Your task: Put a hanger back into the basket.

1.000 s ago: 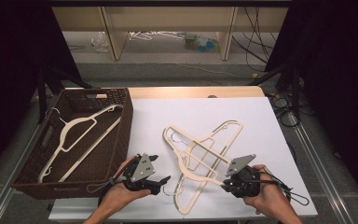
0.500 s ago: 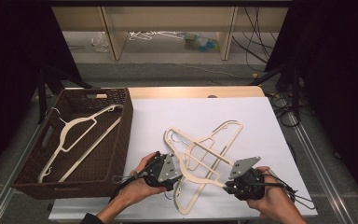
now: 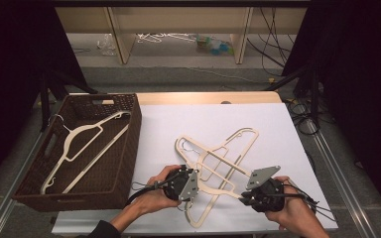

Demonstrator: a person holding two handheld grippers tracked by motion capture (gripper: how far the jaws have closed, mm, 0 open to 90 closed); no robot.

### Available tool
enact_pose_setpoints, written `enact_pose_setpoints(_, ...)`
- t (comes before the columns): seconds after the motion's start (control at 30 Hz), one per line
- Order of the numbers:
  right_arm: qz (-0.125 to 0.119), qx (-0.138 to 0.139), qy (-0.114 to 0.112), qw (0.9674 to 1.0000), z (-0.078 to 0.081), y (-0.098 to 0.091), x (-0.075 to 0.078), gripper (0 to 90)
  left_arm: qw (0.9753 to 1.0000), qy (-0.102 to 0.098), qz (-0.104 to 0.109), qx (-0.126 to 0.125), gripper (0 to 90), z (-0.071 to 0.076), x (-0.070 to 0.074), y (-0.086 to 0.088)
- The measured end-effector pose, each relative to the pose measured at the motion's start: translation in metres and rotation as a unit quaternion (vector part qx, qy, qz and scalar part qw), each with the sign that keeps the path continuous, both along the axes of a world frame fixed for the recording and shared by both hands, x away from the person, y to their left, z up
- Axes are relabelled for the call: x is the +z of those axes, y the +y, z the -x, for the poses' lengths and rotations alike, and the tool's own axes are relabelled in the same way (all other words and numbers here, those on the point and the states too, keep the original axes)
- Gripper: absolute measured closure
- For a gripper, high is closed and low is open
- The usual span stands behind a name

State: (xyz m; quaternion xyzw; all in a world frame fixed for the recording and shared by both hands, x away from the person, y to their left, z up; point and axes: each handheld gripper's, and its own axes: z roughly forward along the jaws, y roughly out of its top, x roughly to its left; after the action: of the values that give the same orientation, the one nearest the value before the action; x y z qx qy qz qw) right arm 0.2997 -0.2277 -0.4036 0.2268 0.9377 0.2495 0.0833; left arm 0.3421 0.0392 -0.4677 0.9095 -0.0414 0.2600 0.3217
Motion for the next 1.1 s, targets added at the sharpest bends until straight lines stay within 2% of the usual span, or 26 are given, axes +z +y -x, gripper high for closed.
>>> enact_pose_setpoints(0.03, -0.003, 0.002, 0.002, 1.0, -0.001, -0.001, -0.001, 79.8, 0.9999, -0.005, -0.004, -0.011, 52.2, 0.001, 0.001, -0.001)
enact_pose_setpoints(0.07, -0.004, 0.009, 0.004, 0.9999, -0.002, -0.002, -0.001, 79.8, 0.9999, -0.005, -0.004, -0.011, 53.9, 0.001, 0.001, -0.001)
enact_pose_setpoints(0.1, -0.003, 0.006, 0.009, 0.9999, -0.002, -0.003, -0.001, 79.8, 0.9994, -0.017, -0.012, -0.028, 56.4, 0.001, 0.005, -0.003)
enact_pose_setpoints(0.27, -0.012, 0.005, 0.009, 0.9999, -0.005, -0.009, -0.005, 79.9, 0.9978, -0.026, -0.023, -0.057, 64.2, 0.0, 0.017, -0.006)
enact_pose_setpoints(0.4, -0.008, 0.007, 0.013, 0.9999, -0.007, -0.012, -0.007, 80.1, 0.9962, -0.03, -0.038, -0.073, 68.6, -0.002, 0.026, -0.009)
enact_pose_setpoints(0.43, -0.011, 0.005, 0.009, 0.9999, -0.008, -0.012, -0.008, 80.2, 0.9944, -0.037, -0.053, -0.084, 69.5, -0.001, 0.032, -0.012)
enact_pose_setpoints(0.47, -0.01, 0.006, 0.014, 0.9998, -0.008, -0.014, -0.007, 80.3, 0.9944, -0.037, -0.053, -0.084, 70.7, -0.001, 0.032, -0.012)
enact_pose_setpoints(0.5, -0.009, 0.004, 0.009, 0.9999, -0.008, -0.015, -0.007, 80.2, 0.9933, -0.037, -0.056, -0.094, 71.7, -0.001, 0.038, -0.014)
enact_pose_setpoints(0.53, -0.011, 0.001, 0.007, 0.9999, -0.009, -0.016, -0.007, 80.3, 0.9933, -0.037, -0.053, -0.096, 73.0, 0.0, 0.042, -0.015)
enact_pose_setpoints(0.57, -0.013, -0.001, 0.01, 0.9999, -0.009, -0.017, -0.006, 86.2, 0.9931, -0.032, -0.054, -0.099, 74.3, 0.001, 0.045, -0.017)
enact_pose_setpoints(0.6, -0.024, 0.0, 0.013, 0.9996, -0.009, -0.019, -0.005, 86.5, 0.9925, -0.029, -0.058, -0.104, 76.5, 0.002, 0.048, -0.018)
enact_pose_setpoints(0.7, -0.029, 0.001, 0.011, 0.9995, -0.009, -0.021, -0.001, 82.6, 0.9923, -0.037, -0.059, -0.103, 79.6, 0.006, 0.056, -0.021)
enact_pose_setpoints(0.77, -0.031, -0.017, -0.01, 0.9993, -0.009, -0.024, 0.004, 76.1, 0.9926, -0.037, -0.056, -0.101, 81.5, 0.007, 0.059, -0.022)
enact_pose_setpoints(0.8, -0.042, -0.031, -0.027, 0.9983, -0.009, -0.025, 0.007, 69.9, 0.9927, -0.036, -0.058, -0.099, 82.5, 0.009, 0.063, -0.022)
enact_pose_setpoints(0.83, -0.057, -0.049, -0.027, 0.9968, -0.008, -0.028, 0.011, 65.4, 0.9931, -0.036, -0.054, -0.097, 83.2, 0.01, 0.065, -0.022)
enact_pose_setpoints(0.9, -0.076, -0.049, -0.052, 0.9946, -0.01, -0.033, 0.019, 56.9, 0.9941, -0.031, -0.048, -0.092, 84.2, 0.01, 0.069, -0.02)
enact_pose_setpoints(0.93, -0.089, -0.057, -0.064, 0.9924, -0.009, -0.034, 0.022, 53.3, 0.9945, -0.031, -0.046, -0.089, 84.5, 0.01, 0.071, -0.019)
enact_pose_setpoints(1.0, -0.104, -0.071, -0.071, 0.9896, -0.008, -0.038, 0.029, 48.2, 0.9966, -0.024, -0.03, -0.073, 85.1, 0.008, 0.078, -0.016)
enact_pose_setpoints(1.03, -0.112, -0.072, -0.08, 0.9879, -0.008, -0.038, 0.031, 47.0, 0.9966, -0.024, -0.03, -0.073, 85.4, 0.008, 0.078, -0.016)
enact_pose_setpoints(1.07, -0.121, -0.074, -0.087, 0.986, -0.008, -0.039, 0.033, 45.3, 0.9982, -0.01, -0.01, -0.059, 85.5, 0.007, 0.084, -0.011)
enact_pose_setpoints(1.1, -0.128, -0.084, -0.092, 0.984, -0.006, -0.039, 0.035, 43.4, 0.9985, -0.007, -0.008, -0.053, 85.5, 0.006, 0.087, -0.009)
